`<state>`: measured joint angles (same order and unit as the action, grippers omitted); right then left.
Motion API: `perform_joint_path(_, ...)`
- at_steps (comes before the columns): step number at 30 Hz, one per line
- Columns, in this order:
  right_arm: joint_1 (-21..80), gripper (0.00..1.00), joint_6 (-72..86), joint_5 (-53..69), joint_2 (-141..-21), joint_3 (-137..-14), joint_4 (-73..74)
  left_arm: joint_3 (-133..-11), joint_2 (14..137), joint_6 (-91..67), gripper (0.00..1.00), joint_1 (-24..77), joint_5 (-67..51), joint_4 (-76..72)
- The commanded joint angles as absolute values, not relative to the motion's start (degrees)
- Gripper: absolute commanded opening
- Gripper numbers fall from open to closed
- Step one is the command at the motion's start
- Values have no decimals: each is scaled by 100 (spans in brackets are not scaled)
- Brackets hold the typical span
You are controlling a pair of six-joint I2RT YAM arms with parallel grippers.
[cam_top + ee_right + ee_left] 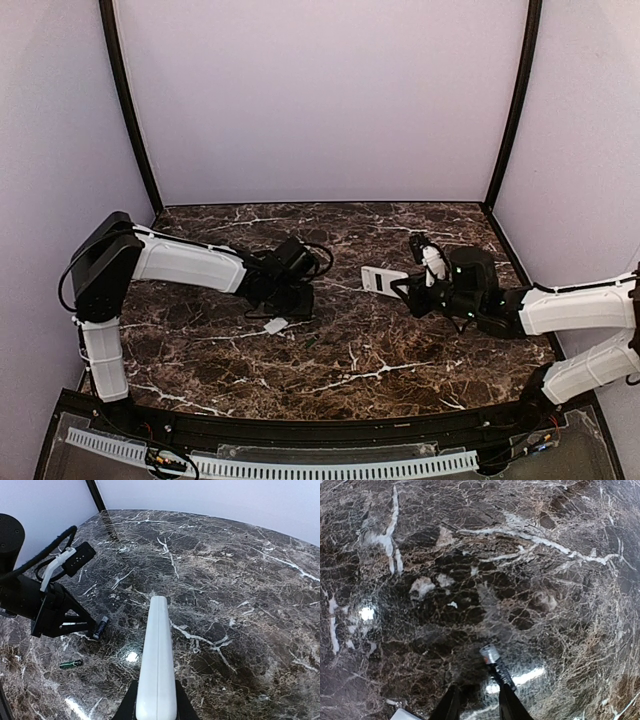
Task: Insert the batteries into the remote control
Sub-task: Place the remote control without batteries at the center of the board.
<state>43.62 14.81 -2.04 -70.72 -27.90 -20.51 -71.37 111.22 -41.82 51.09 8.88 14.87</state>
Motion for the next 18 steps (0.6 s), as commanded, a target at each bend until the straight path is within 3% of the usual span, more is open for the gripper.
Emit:
perform_joint_path(1,4232,0,1886,381,-7041,-2610,-2483,-7382,11317,-4252,28,5080,957,1932)
perform_joint_path(7,4185,0,2164,567,-7184,-2540,-2659,-7653,11543,-4096,26,5080,930,1972)
perform_joint_path(18,3879,0,2437,854,-7245,-2463,-2717,-7677,11545,-4077,32,5100,924,1700)
